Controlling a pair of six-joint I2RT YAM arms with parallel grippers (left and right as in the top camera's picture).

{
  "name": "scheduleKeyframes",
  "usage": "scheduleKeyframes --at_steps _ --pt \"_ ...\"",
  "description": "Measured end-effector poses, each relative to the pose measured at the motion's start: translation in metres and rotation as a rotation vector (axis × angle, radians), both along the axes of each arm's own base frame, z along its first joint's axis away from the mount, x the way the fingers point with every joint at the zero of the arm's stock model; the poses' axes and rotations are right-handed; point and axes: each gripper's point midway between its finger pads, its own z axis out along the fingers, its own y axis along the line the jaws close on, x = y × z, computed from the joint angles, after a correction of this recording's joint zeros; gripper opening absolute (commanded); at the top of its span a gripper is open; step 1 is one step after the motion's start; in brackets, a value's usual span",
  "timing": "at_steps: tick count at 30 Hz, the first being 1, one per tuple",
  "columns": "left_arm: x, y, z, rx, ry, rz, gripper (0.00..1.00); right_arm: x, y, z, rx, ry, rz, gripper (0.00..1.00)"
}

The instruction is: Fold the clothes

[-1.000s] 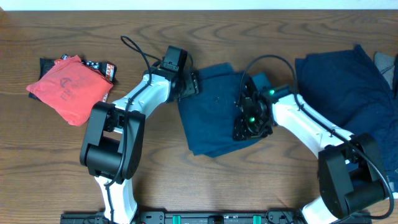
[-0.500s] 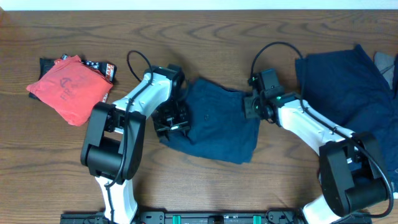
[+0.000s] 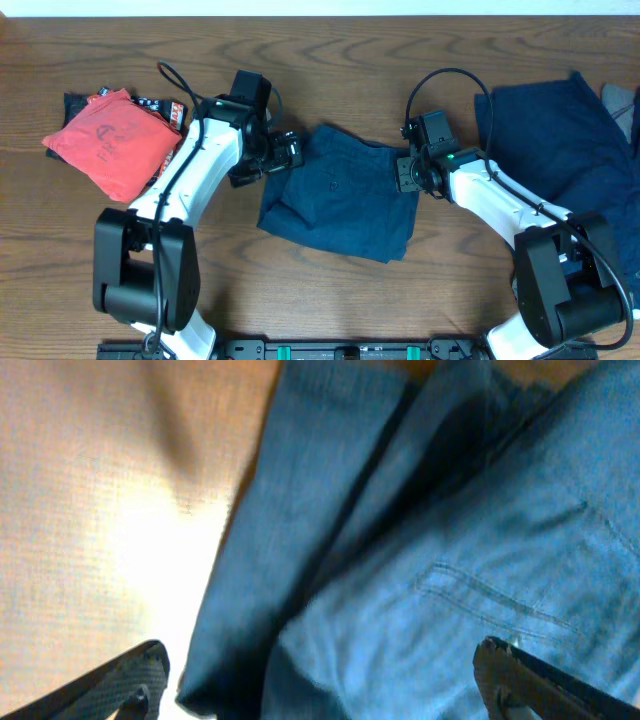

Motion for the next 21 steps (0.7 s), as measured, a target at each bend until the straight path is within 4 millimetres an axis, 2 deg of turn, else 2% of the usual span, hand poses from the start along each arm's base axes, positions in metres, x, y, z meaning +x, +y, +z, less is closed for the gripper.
scheduleKeyframes --at_steps 5,11,18,21 --pt "0.01 -0.002 -0.024 0.015 0.001 -0.037 0.98 -0.001 0.0 -0.001 -0.002 0.006 0.0 0.61" --pt "0.011 -0.006 -0.058 0.005 0.058 -0.054 0.99 -0.003 -0.001 -0.001 -0.004 0.012 0.0 0.61" --pt "0.004 -0.038 -0.058 -0.152 0.092 -0.128 0.72 -0.003 -0.001 -0.001 -0.004 0.013 0.0 0.62" --pt "-0.003 -0.056 -0.058 -0.204 0.099 -0.181 0.7 -0.003 -0.001 -0.001 -0.006 0.013 0.0 0.61"
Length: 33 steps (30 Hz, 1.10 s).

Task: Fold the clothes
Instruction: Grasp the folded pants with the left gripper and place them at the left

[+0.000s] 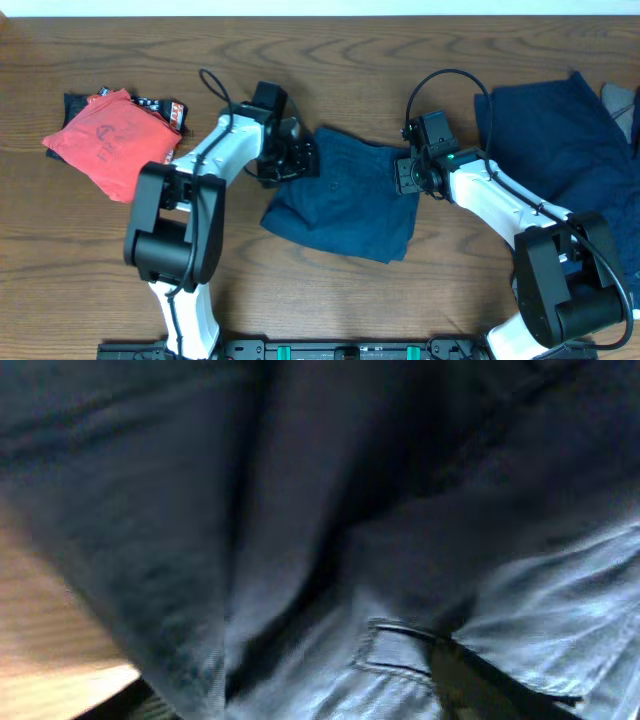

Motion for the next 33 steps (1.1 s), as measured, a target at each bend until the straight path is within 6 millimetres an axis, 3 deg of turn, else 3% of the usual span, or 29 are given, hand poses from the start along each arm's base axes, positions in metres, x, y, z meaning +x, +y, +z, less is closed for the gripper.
scheduleKeyframes --at_steps 4,6,9,10,14,19,22,25,28,30,33 --pt "-0.009 -0.023 0.002 -0.037 -0.005 -0.068 0.63 0.0 0.0 0.0 -0.002 -0.001 0.0 0.6" --pt "-0.013 -0.033 0.003 -0.052 -0.013 -0.1 0.46 0.0 0.001 0.0 0.005 -0.001 0.002 0.6" --pt "-0.019 -0.049 0.004 -0.072 -0.037 -0.163 0.12 0.0 0.003 0.0 0.006 -0.001 0.008 0.59" --pt "-0.02 -0.053 0.005 -0.079 -0.045 -0.184 0.06 0.0 0.003 0.0 0.006 0.0 0.009 0.6" --pt "-0.022 -0.058 0.006 -0.092 -0.056 -0.212 0.06 -0.004 0.002 -0.001 -0.005 0.012 0.021 0.62" --pt "-0.009 -0.04 0.009 -0.103 -0.062 -0.161 0.06 -0.016 -0.008 -0.002 -0.053 0.064 0.017 0.64" --pt "0.008 -0.017 0.021 -0.111 -0.102 -0.106 0.06 -0.019 -0.015 0.013 -0.078 0.06 0.007 0.66" --pt "0.032 0.023 0.049 -0.09 -0.197 -0.011 0.06 -0.008 -0.022 0.047 -0.07 -0.016 -0.021 0.66" --pt "0.054 0.076 0.09 -0.037 -0.328 0.113 0.06 0.005 -0.031 0.088 -0.046 -0.127 -0.057 0.65" --pt "0.064 0.122 0.122 0.021 -0.428 0.218 0.06 0.008 -0.038 0.11 -0.037 -0.183 -0.078 0.65" --pt "0.073 0.186 0.161 0.107 -0.562 0.365 0.06 0.005 -0.041 0.126 -0.03 -0.218 -0.086 0.65"
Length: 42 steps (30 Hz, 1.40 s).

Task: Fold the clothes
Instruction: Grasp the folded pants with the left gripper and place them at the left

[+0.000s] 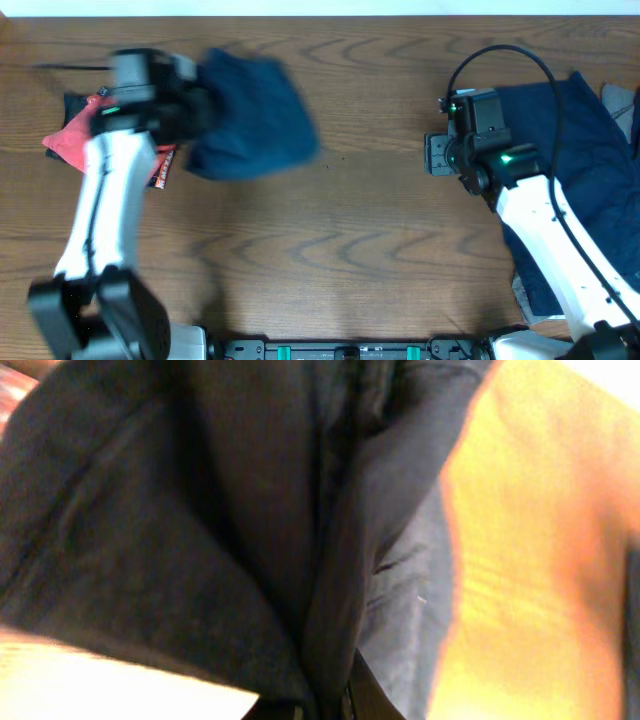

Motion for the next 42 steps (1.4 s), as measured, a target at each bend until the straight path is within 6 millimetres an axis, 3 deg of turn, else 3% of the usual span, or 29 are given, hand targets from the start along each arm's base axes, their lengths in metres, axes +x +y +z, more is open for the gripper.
scheduleKeyframes --at_steps 4,7,10,14,17,18,21,23,24,29,32,35,39,42 --pt "0.003 0.092 0.036 0.09 -0.141 0.228 0.13 -0.005 -0.001 0.001 -0.001 0.012 0.002 0.64" --pt "-0.004 0.15 0.042 0.136 -0.171 0.368 0.14 -0.007 -0.001 -0.001 -0.001 0.023 0.004 0.64" --pt "-0.018 0.188 0.034 0.151 -0.145 0.462 0.14 -0.008 -0.001 -0.002 -0.001 0.029 0.006 0.65" --pt "-0.031 0.213 0.012 0.133 -0.076 0.53 0.15 -0.009 -0.001 -0.002 -0.001 0.032 0.006 0.65" --pt "-0.039 0.218 -0.009 0.109 -0.003 0.547 0.17 -0.009 -0.001 -0.002 -0.002 0.034 0.006 0.65" --pt "-0.042 0.218 -0.016 0.1 0.019 0.551 0.23 -0.01 -0.001 -0.002 -0.002 0.036 0.006 0.65" --pt "-0.049 0.217 -0.029 0.083 0.075 0.554 0.56 -0.011 -0.001 -0.003 -0.003 0.043 0.007 0.66" --pt "-0.054 0.216 -0.032 0.073 0.097 0.559 0.94 -0.011 -0.001 -0.004 -0.004 0.044 0.007 0.69" --pt "-0.054 0.215 -0.032 0.067 0.102 0.562 0.98 -0.012 -0.001 -0.004 -0.004 0.044 0.007 0.69" --pt "-0.071 0.213 -0.029 0.004 0.143 0.648 0.98 -0.012 -0.001 -0.004 -0.009 0.045 0.013 0.73" --pt "-0.082 0.218 -0.009 -0.031 0.106 0.728 0.98 -0.012 -0.001 -0.004 -0.01 0.044 0.017 0.73" --pt "-0.087 0.216 0.026 -0.058 0.011 0.751 0.98 -0.011 -0.001 -0.004 -0.01 0.043 0.017 0.75" --pt "-0.081 0.185 0.062 -0.091 -0.089 0.676 0.98 -0.012 0.002 -0.004 0.006 0.046 0.03 0.79" --pt "-0.067 0.145 0.066 -0.108 -0.083 0.554 0.98 -0.014 0.01 -0.004 0.049 0.057 0.054 0.82"
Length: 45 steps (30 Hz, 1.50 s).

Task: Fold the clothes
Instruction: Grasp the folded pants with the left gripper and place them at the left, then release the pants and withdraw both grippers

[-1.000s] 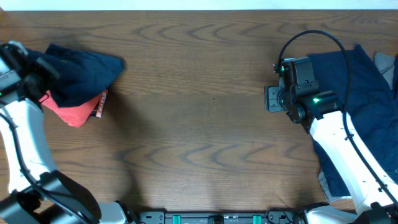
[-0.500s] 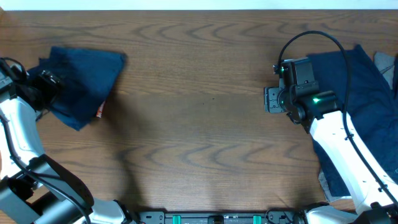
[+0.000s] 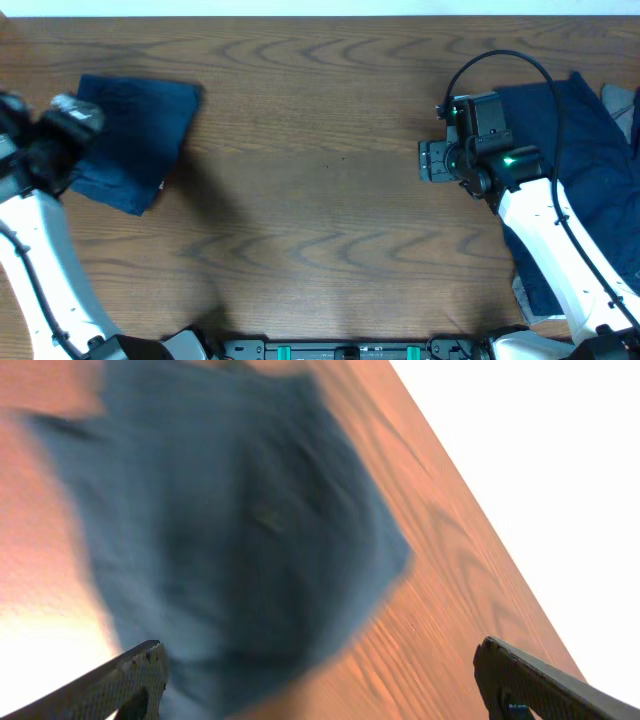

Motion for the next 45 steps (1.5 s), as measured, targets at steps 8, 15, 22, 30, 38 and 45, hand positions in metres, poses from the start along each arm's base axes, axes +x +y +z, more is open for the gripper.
scheduleKeyframes --at_steps 8,15,22,30,38,45 --pt "0.005 -0.152 -0.05 -0.02 0.224 -0.483 0.98 -0.01 -0.002 -0.004 0.142 0.084 -0.019 0.99" --pt "-0.065 -0.197 -0.088 0.059 0.576 -0.684 0.98 -0.052 -0.035 -0.013 0.2 0.299 -0.104 0.99" --pt "-0.092 -0.186 -0.061 0.143 0.56 -0.672 0.98 -0.07 -0.045 -0.004 0.186 0.33 -0.121 0.99" --pt "-0.133 -0.181 0.013 0.274 0.131 -0.619 0.98 -0.086 -0.054 0.084 0.162 -0.09 -0.107 0.99" --pt "-0.189 -0.177 0.011 0.311 -0.182 -0.533 0.98 -0.138 -0.069 0.121 0.121 -0.422 -0.137 0.99" --pt "-0.211 -0.176 0.008 0.315 -0.268 -0.508 0.98 -0.165 -0.071 0.116 0.115 -0.443 -0.143 0.99"
